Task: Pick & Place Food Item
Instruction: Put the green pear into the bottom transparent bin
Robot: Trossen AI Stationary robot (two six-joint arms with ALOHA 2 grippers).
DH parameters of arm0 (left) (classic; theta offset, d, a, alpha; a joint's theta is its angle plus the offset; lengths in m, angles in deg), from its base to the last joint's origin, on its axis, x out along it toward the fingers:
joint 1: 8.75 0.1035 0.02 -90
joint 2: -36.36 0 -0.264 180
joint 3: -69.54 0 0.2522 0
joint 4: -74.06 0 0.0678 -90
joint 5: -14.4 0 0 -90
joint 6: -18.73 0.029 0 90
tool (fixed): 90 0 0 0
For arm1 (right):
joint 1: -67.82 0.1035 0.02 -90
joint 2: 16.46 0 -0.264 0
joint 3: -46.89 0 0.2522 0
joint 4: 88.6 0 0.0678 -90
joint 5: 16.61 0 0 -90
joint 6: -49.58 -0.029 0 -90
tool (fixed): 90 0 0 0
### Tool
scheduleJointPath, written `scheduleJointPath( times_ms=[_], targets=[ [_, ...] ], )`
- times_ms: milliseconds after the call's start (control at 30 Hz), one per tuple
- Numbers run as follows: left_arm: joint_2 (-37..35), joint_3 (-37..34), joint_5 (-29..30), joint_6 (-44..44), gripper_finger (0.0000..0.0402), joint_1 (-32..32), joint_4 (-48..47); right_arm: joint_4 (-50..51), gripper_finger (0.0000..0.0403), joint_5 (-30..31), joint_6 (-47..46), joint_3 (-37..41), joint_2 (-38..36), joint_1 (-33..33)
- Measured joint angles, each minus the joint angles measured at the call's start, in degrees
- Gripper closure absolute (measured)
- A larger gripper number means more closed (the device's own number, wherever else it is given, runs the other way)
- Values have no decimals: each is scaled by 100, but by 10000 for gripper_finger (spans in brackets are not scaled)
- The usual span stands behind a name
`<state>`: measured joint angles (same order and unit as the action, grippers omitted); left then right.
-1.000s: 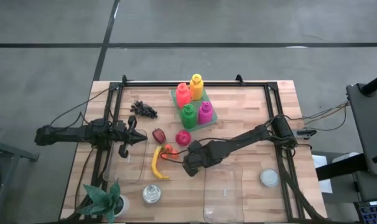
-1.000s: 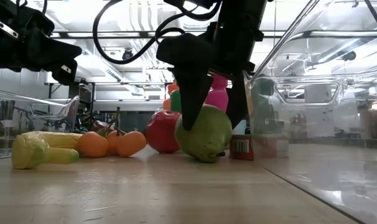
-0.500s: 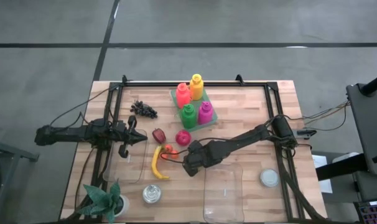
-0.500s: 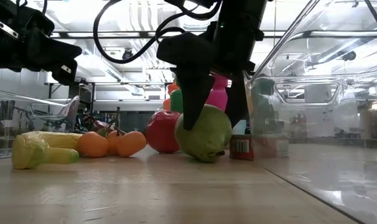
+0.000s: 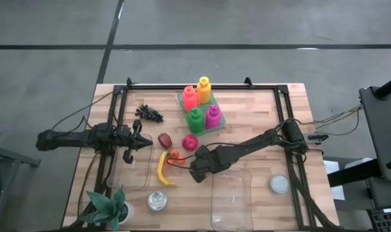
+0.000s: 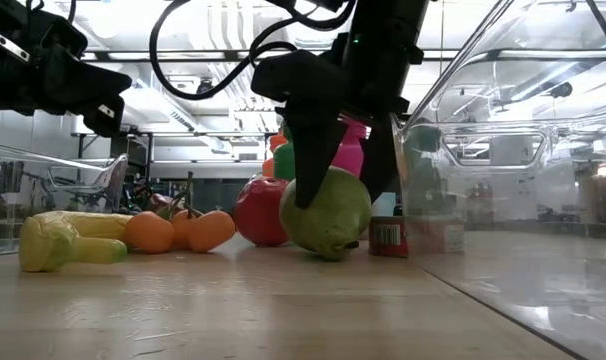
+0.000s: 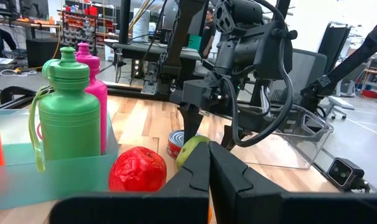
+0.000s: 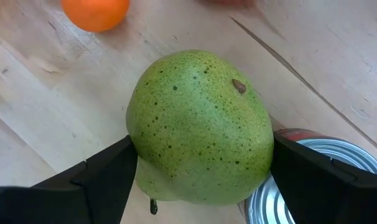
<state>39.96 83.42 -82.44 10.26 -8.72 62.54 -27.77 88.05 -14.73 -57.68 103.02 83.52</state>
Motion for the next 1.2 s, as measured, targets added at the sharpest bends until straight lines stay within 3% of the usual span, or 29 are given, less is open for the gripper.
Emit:
scheduleJointPath(
  times_ms=[333,767,1200],
  targets=[
    [0,0,0,0,401,0,2,118,77,215,45,-4,-351,2],
    [0,-1,0,0,401,0,0,908,76,332,-196,-9,-1743,101],
    [0,0,-1,0,401,0,1,1964,76,278,-1517,-9,-2194,873]
  ],
)
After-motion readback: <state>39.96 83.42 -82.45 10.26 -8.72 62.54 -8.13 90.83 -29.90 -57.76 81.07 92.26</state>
